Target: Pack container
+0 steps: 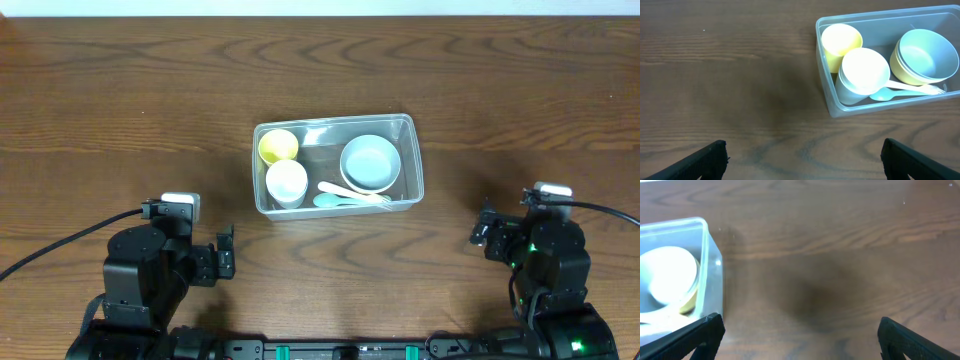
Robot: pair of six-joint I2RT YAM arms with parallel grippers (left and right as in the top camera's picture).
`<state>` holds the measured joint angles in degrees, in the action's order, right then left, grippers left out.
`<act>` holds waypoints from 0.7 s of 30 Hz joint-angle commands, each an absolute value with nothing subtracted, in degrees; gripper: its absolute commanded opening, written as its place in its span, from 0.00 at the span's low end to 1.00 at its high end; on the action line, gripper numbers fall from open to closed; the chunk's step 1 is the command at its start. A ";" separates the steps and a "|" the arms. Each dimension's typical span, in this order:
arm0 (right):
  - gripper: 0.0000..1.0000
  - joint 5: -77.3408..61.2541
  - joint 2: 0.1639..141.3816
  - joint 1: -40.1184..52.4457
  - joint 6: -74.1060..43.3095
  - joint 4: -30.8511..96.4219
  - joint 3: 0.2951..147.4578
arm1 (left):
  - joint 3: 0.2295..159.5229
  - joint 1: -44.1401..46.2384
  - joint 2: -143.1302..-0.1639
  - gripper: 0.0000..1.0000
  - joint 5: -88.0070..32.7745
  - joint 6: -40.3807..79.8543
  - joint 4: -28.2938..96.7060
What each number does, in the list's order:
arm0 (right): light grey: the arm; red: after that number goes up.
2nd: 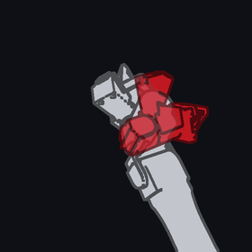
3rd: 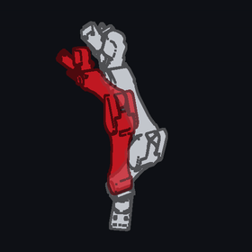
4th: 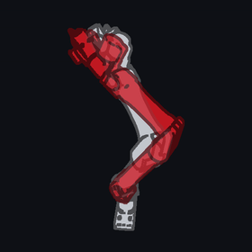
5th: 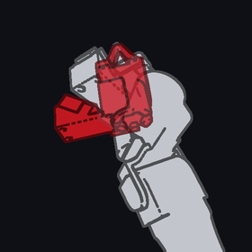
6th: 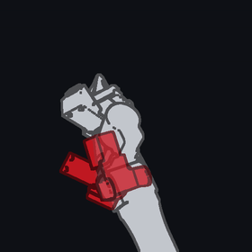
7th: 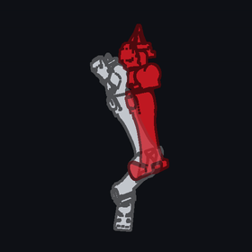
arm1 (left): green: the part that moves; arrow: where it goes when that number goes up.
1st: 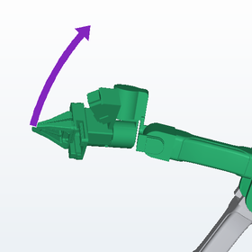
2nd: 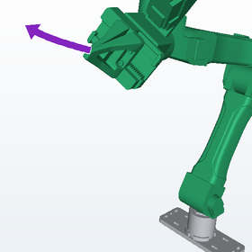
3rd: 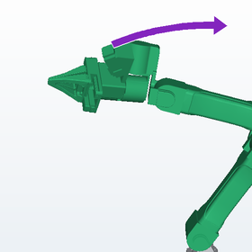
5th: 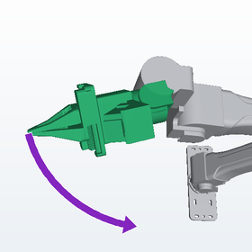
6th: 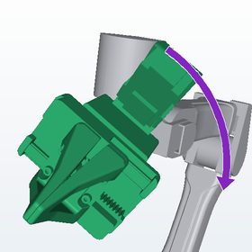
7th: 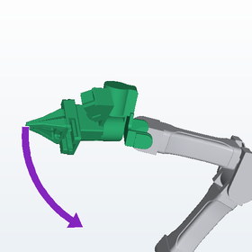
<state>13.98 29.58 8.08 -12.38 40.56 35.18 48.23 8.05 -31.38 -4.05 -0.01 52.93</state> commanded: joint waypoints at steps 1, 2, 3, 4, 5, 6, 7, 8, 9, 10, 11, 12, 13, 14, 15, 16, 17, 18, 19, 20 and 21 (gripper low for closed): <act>0.99 13.89 26.04 8.54 -11.75 42.24 34.20 | 48.12 8.23 -31.24 0.98 -3.25 0.01 53.04; 0.99 13.45 24.67 8.54 -11.73 42.22 33.45 | 48.12 8.23 -31.24 0.98 -3.25 0.03 53.04; 0.99 13.45 22.87 8.54 -11.73 42.22 32.53 | 48.12 8.23 -31.24 0.98 -3.25 0.03 53.04; 0.99 13.32 20.78 8.54 -11.75 42.15 31.40 | 48.12 8.23 -31.24 0.98 -3.25 0.01 53.04; 0.99 12.99 18.44 8.54 -11.73 42.09 30.04 | 48.12 8.23 -31.24 0.98 -3.25 0.01 53.04; 0.99 12.45 15.42 8.54 -11.75 42.04 28.23 | 48.12 8.23 -31.24 0.98 -3.25 0.01 53.04; 0.99 11.75 12.82 8.54 -11.75 41.93 26.55 | 48.12 8.23 -31.24 0.98 -3.25 0.01 53.04; 0.99 11.00 10.24 8.54 -11.73 41.52 24.84 | 48.12 8.23 -31.24 0.98 -3.25 0.03 53.04; 0.99 10.00 7.84 8.54 -11.73 41.01 23.20 | 48.12 8.23 -31.24 0.98 -3.25 0.01 53.04; 0.99 9.41 5.61 8.54 -11.75 40.49 21.63 | 48.12 8.23 -31.24 0.98 -3.27 0.01 53.04; 0.99 8.86 3.42 8.51 -11.75 39.99 20.08 | 48.12 8.23 -31.24 0.98 -3.27 0.01 53.04; 0.99 8.43 1.41 8.36 -11.79 39.55 18.72 | 48.12 8.23 -31.24 0.98 -3.25 0.01 53.04; 0.99 7.70 -0.08 7.99 -11.77 38.81 17.52 | 48.12 8.23 -31.24 0.98 -3.27 0.01 53.04; 0.99 6.76 0.54 7.86 -11.73 36.82 16.62 | 48.12 8.23 -31.24 0.98 -3.27 0.01 53.04; 0.99 6.42 0.84 7.88 -11.49 34.72 15.57 | 48.12 8.23 -31.24 0.98 -3.25 0.03 53.04; 0.99 5.93 0.67 7.88 -11.22 32.62 14.63 | 48.12 8.23 -31.24 0.98 -3.25 0.03 53.04; 0.99 5.87 0.27 7.88 -10.63 30.28 13.61 | 48.12 8.23 -31.24 0.98 -3.25 0.03 53.04; 0.99 5.54 0.27 7.86 -9.85 26.72 12.34 | 48.12 8.23 -31.24 0.98 -3.25 0.03 53.04; 0.99 5.50 0.27 7.75 -8.97 23.44 11.16 | 48.12 8.23 -31.24 0.98 -3.25 0.03 53.04; 0.99 5.48 0.27 7.53 -8.54 20.03 9.87 | 48.12 8.23 -31.24 0.98 -3.25 0.03 53.04; 0.99 5.45 0.27 7.22 -7.70 16.23 8.38 | 48.12 8.23 -31.24 0.98 -3.25 0.01 53.04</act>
<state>6.96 0.84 8.05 -11.05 22.63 11.94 48.23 8.05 -31.35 -4.05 -0.01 53.04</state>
